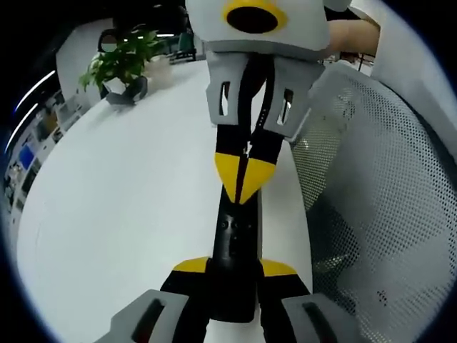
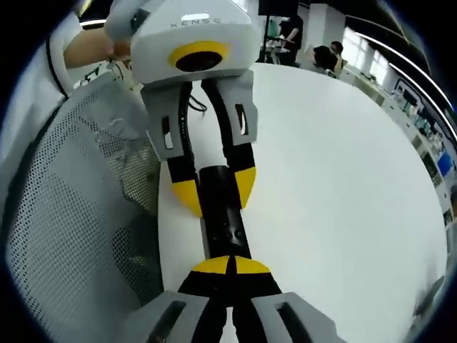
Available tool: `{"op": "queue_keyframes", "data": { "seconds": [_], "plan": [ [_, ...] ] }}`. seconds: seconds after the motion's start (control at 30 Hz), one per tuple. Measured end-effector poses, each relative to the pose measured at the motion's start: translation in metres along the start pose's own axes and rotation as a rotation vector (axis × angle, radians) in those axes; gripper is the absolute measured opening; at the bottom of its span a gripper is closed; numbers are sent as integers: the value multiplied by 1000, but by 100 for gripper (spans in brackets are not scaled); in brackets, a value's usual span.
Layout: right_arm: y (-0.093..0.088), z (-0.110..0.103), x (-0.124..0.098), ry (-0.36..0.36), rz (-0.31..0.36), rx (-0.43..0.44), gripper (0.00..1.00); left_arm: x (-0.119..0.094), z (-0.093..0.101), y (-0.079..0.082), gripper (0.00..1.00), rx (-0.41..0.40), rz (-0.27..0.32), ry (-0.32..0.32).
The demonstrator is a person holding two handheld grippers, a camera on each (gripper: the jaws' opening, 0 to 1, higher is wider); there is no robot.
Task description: Press the specified remote control buttons in sequence, fully releasing each button before pressing the next.
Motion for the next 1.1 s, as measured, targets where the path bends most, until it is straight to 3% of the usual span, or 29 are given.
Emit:
{"op": "queue_keyframes", "data": {
  "seconds": [0.2,0.53,0.67,0.8,1.1],
  "plan": [
    [11,-4,3,11,26,-38,0,0,-1,1,24,-2,-24,3],
    [13,-4,8,-13,-60,-203,0,0,-1,1,24,-1,-8,4],
    [12,-2,8,-10,-66,-208,0,-1,-1,0,24,5,-5,-1],
    [11,-2,5,36,-22,-118,0,-1,-1,0,24,5,-4,-1],
    [9,-1,6,57,-38,-130,4,-1,-1,0,24,1,4,-5]
  ]
}}
Point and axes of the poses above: the point that each gripper's makers call its tool centre point, and the gripper's own axes: x roughly forward along the fingers, z roughly to its right, y roughly out of its top, the point moved 3 cm from there along -x, roughly backward along the fingers, and after that the axes turned 3 degrees about x, right-handed, at the moved point
